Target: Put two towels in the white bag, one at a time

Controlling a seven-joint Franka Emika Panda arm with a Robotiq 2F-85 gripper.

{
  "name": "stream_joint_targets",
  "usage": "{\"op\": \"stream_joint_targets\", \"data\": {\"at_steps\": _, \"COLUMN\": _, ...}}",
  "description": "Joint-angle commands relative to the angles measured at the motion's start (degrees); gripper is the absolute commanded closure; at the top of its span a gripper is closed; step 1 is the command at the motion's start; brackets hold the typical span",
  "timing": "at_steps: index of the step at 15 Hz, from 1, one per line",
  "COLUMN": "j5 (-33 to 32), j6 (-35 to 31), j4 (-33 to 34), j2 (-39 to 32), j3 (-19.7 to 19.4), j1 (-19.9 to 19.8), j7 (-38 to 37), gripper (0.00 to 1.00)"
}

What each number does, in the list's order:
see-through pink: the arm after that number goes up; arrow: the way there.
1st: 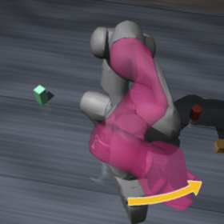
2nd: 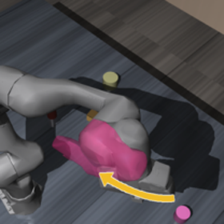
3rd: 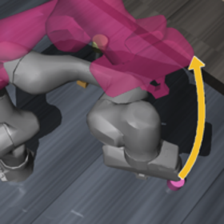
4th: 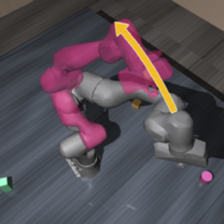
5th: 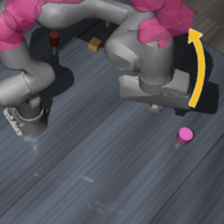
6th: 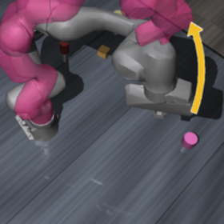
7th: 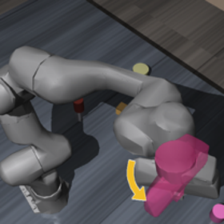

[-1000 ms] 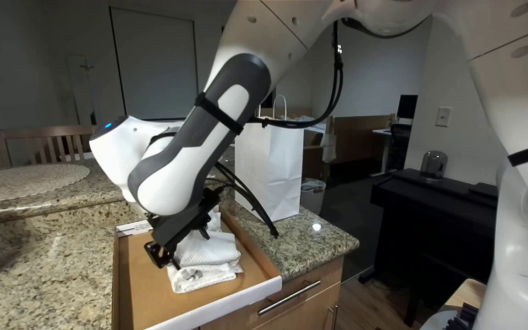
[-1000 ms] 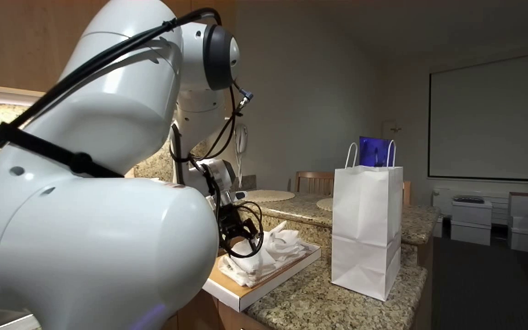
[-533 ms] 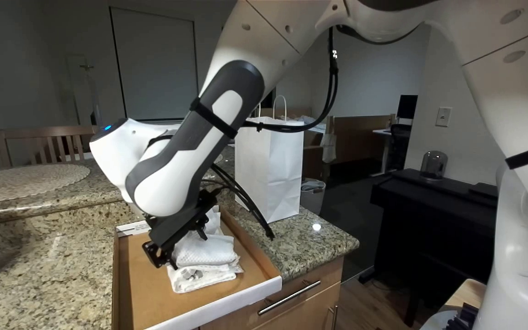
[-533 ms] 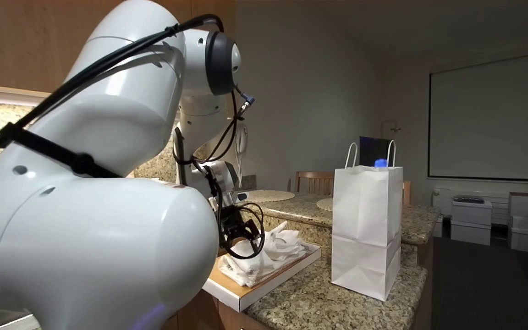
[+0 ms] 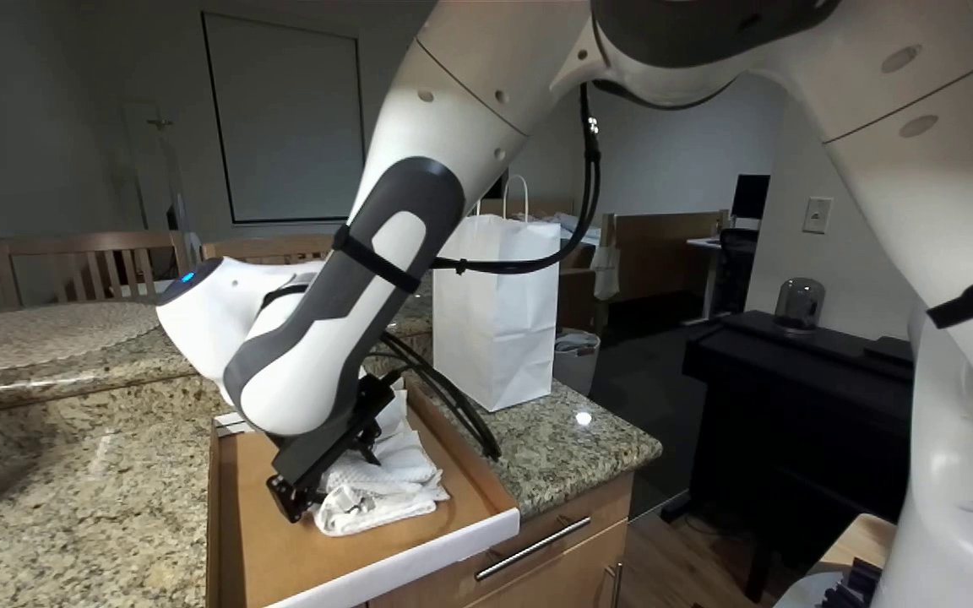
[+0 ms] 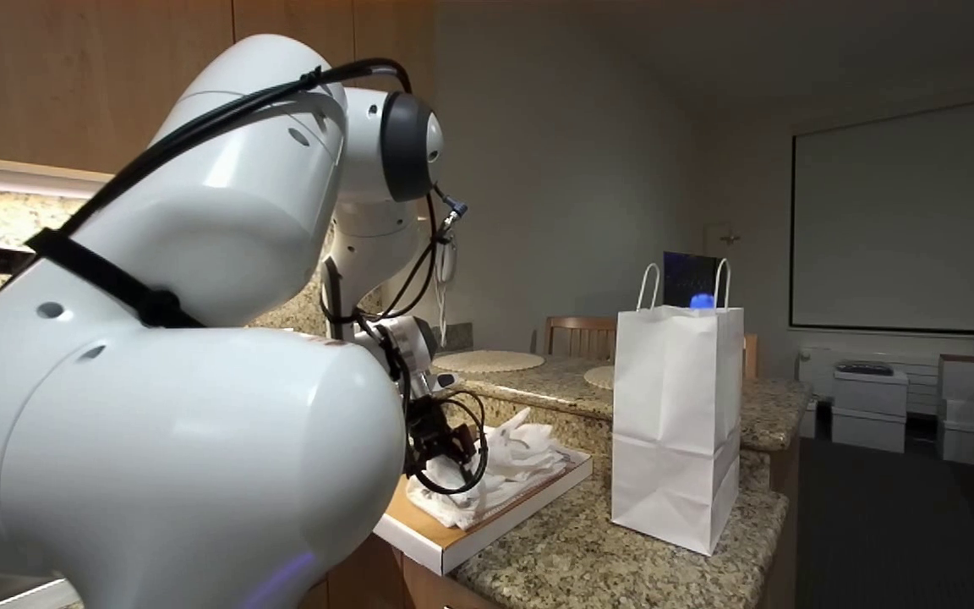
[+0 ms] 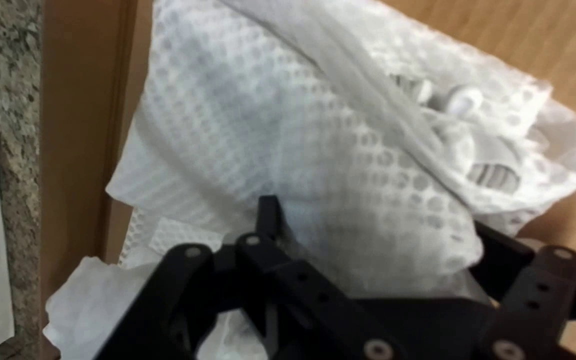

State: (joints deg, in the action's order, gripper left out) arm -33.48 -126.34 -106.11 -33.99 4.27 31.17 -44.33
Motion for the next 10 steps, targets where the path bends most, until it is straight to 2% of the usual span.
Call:
{"op": "stream_joint_targets", "data": {"at_steps": 1, "j5": -1.07, "j6": 1.54, "j4": 0.53, "j2": 0.62, "j3": -1.24, "j1": 0.71, "j7": -2.65, "gripper": 0.53}}
{"op": "stream_joint_targets", "data": {"at_steps": 7, "j5": 0.86, "j6": 0.74, "j4": -0.55, "j2": 2.47, "j3": -0.8, "j1": -0.74, "j7": -2.41, "gripper": 0.9}}
{"op": "stream_joint_targets", "data": {"at_steps": 10, "j5": 2.66, "j6": 0.45, "j4": -2.64, "j2": 5.22, "j3": 0.45, "j1": -1.9, "j7": -0.29, "gripper": 0.93}}
